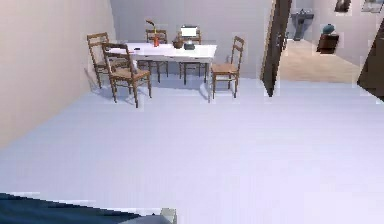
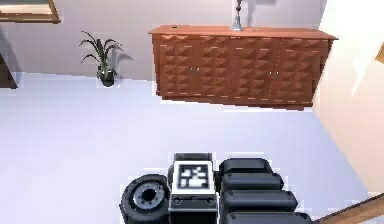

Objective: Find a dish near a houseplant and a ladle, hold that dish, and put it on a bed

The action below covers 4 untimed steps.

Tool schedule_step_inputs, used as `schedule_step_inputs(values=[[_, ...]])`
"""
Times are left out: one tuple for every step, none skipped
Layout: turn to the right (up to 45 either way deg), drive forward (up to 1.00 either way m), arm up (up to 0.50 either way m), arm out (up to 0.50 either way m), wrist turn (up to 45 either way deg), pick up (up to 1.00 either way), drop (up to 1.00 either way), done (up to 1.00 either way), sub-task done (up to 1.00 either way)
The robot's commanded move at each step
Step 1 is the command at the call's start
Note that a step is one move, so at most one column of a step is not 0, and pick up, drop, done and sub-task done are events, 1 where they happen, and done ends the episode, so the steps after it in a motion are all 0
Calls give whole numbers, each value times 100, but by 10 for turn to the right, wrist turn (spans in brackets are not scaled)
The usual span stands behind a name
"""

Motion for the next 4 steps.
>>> schedule_step_inputs(values=[[-450,0,0,0,0,0,0,0,0],[-450,0,0,0,0,0,0,0,0],[-450,0,0,0,0,0,0,0,0],[-390,0,0,0,0,0,0,0,0]])
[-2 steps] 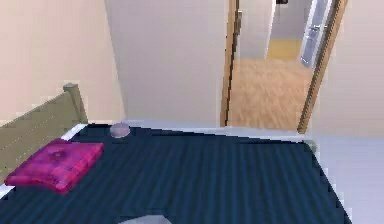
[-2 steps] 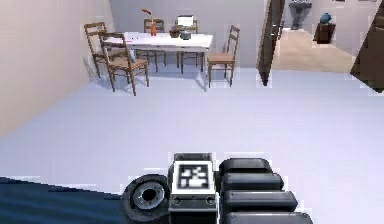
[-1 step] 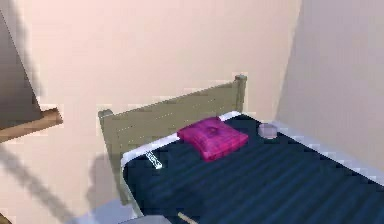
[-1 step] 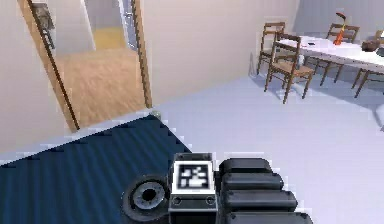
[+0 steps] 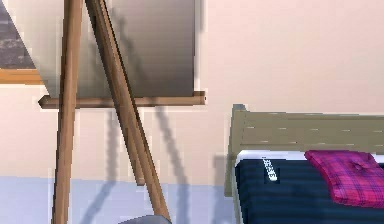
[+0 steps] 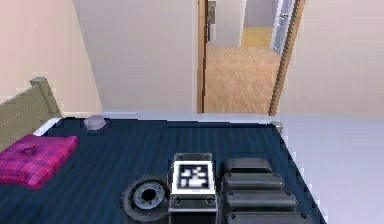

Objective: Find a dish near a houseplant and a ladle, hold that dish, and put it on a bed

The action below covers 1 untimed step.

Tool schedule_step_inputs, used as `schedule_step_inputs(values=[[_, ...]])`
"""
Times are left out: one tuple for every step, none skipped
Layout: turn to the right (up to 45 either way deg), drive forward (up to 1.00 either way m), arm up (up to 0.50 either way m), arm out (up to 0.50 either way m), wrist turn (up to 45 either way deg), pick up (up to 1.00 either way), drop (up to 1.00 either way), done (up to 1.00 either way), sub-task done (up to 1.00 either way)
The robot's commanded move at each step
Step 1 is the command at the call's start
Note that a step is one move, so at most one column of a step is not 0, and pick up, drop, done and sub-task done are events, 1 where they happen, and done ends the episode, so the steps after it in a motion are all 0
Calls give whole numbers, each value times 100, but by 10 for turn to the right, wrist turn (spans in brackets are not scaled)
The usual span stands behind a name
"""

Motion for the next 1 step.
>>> schedule_step_inputs(values=[[0,0,0,48,0,0,0,0,0]])
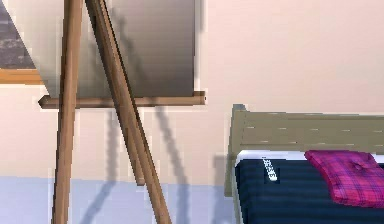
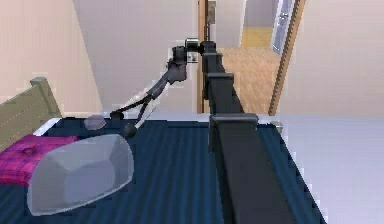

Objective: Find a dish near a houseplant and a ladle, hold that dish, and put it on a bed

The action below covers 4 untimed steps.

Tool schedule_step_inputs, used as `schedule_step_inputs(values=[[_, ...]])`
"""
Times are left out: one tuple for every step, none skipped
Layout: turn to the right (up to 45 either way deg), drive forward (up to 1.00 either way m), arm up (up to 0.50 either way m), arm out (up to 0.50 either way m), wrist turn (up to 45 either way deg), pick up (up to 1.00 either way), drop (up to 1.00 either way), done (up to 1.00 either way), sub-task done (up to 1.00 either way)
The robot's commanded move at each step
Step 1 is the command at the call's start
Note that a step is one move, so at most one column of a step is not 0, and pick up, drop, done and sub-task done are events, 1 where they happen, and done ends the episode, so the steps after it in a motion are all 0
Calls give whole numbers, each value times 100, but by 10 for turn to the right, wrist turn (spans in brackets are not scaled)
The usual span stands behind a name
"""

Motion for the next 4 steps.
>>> schedule_step_inputs(values=[[0,0,0,0,450,0,0,0,0],[0,0,0,0,450,0,0,0,0],[0,0,0,0,120,0,0,0,0],[0,0,-30,0,0,0,0,0,0]])
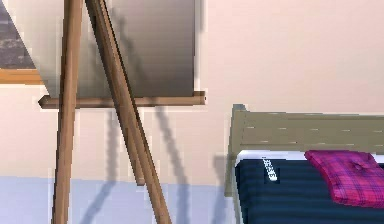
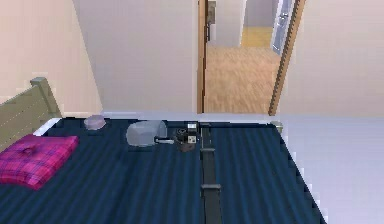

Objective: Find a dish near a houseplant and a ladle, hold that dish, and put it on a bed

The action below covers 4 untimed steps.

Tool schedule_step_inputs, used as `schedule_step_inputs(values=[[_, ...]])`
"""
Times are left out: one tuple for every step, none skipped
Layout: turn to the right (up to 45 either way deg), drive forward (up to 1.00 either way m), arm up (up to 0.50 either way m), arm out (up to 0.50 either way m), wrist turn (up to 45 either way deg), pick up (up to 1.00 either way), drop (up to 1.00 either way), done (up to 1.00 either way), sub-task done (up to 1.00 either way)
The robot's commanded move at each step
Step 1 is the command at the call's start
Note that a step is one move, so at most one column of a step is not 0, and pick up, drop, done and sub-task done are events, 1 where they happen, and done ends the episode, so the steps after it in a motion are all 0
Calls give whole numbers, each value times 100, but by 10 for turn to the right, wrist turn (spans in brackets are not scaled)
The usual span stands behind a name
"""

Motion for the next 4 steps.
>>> schedule_step_inputs(values=[[0,0,-32,0,0,0,0,0,0],[0,0,0,0,0,0,100,0,0],[0,0,10,0,0,0,0,0,0],[0,0,0,-8,0,0,0,0,0]])
